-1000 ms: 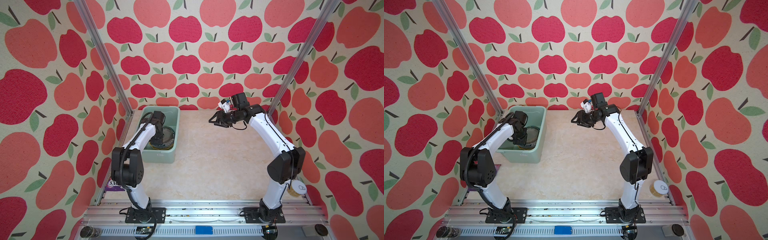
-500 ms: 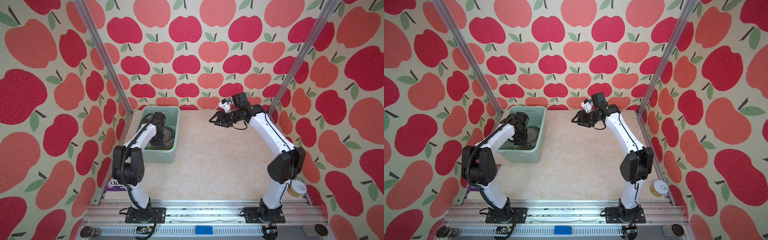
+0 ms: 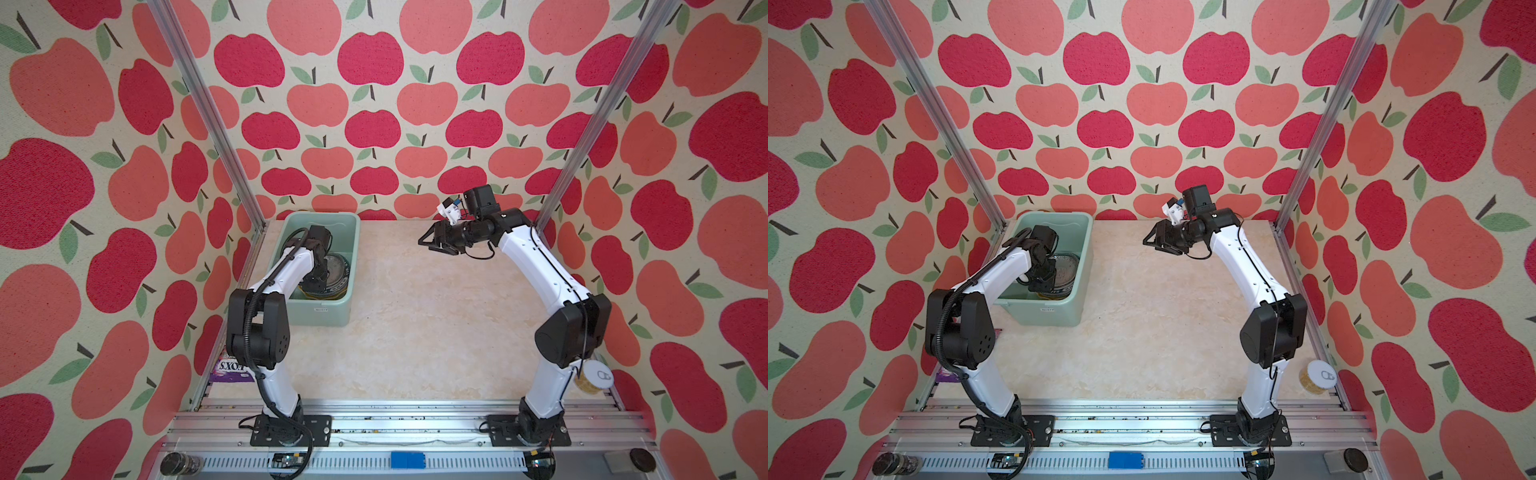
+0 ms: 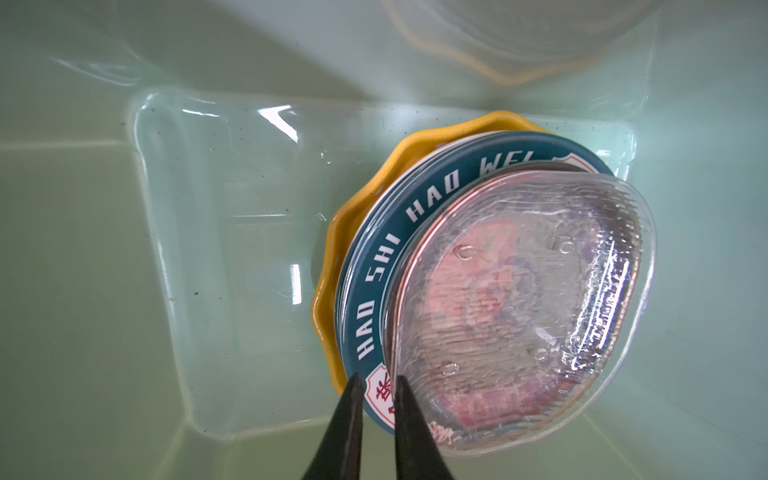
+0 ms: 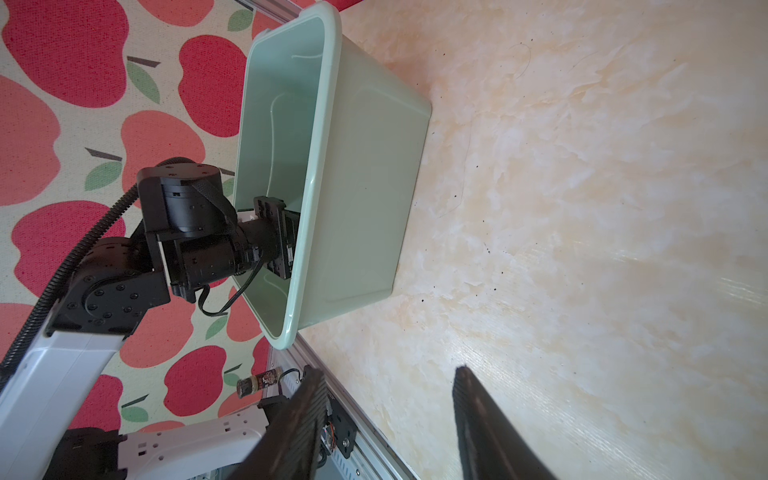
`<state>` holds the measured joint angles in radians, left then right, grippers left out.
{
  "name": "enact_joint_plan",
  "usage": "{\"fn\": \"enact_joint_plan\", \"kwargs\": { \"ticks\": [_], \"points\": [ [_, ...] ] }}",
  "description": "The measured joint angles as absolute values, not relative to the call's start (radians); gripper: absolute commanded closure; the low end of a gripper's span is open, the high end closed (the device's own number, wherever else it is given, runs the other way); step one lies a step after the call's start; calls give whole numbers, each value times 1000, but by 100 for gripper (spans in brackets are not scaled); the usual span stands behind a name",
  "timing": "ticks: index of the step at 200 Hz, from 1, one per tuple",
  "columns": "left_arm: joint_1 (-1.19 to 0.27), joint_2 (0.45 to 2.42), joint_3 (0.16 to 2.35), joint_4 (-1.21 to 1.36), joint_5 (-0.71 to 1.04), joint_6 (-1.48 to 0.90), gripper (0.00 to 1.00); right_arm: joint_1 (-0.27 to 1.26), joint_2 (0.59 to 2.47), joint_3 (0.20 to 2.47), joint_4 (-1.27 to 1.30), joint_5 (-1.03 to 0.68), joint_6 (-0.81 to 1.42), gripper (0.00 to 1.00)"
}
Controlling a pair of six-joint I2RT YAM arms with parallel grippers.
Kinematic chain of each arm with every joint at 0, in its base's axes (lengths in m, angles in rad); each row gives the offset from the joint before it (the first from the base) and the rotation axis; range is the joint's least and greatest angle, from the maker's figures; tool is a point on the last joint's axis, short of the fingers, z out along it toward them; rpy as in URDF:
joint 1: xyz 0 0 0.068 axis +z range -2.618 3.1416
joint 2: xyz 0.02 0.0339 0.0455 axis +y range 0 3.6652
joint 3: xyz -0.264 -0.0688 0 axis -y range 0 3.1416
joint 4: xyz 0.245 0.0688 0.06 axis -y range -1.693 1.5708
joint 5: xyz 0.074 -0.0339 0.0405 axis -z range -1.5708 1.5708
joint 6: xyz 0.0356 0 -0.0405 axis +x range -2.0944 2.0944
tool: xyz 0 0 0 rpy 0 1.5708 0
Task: Place the plates into the plastic bin on the countertop
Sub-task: 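Lower the clear glass plate onto the stack with the left gripper, then open and raise the left gripper out of the bin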
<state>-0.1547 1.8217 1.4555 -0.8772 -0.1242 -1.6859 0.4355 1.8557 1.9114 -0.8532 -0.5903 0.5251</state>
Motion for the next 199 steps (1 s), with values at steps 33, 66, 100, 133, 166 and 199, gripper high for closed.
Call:
{"fn": "enact_joint_plan", "kwargs": {
  "ticks": [33,66,100,133,166,199],
  "points": [
    [-155,1826,1456,-877,-125,-1684,67,435,1856,1911,-853,-596,525,48],
    [-155,1834,1457,-878,-125,-1676,41,435,1856,1911,-853,-598,525,48],
    [-153,1821,1474,-885,-153,-1626,17,435,1858,1927,-857,-597,524,47],
    [-140,1717,1483,-887,-196,-1526,0,429,1858,1952,-862,-596,521,47],
    [-132,1570,1509,-890,-222,-1435,1,429,1858,1987,-871,-594,522,46],
    [-146,1463,1539,-891,-259,-1284,1,429,1858,2037,-891,-582,521,44]
  ]
}}
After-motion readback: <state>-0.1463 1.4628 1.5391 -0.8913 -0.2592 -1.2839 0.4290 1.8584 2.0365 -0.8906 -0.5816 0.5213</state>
